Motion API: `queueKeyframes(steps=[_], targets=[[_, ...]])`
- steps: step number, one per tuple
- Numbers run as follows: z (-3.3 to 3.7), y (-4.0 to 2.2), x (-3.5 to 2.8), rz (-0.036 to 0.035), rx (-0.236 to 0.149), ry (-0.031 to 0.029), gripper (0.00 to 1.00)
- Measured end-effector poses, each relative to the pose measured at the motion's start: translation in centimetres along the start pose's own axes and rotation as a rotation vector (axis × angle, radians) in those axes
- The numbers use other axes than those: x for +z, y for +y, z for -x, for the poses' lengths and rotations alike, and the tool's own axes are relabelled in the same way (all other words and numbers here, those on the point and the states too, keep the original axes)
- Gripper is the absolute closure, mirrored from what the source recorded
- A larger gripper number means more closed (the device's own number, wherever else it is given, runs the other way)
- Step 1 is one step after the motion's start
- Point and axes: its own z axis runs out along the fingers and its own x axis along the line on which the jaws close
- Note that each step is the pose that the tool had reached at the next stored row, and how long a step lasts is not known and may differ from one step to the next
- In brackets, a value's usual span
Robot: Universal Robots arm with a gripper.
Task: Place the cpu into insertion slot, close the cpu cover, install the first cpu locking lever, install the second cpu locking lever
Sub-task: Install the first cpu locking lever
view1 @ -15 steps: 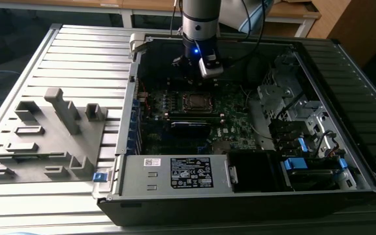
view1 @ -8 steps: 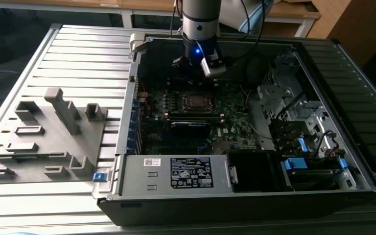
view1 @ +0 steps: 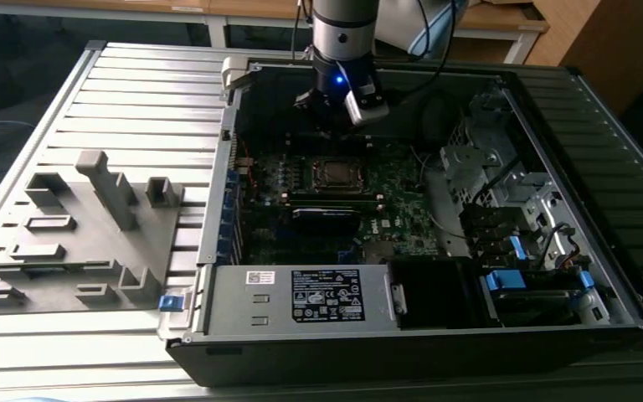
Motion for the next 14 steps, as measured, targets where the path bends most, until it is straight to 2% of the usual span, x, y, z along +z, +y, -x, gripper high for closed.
queueKeyframes(steps=[9, 11, 12, 14], targets=[[0.84, -0.01, 0.04, -0.0001, 0.000, 0.0000, 0.89], [0.96, -0.22, 0.04, 0.0000, 0.000, 0.0000, 0.89], [1.10, -0.65, 0.04, -0.0001, 0.000, 0.0000, 0.89], [1.18, -1.07, 0.02, -0.0002, 0.000, 0.0001, 0.89]])
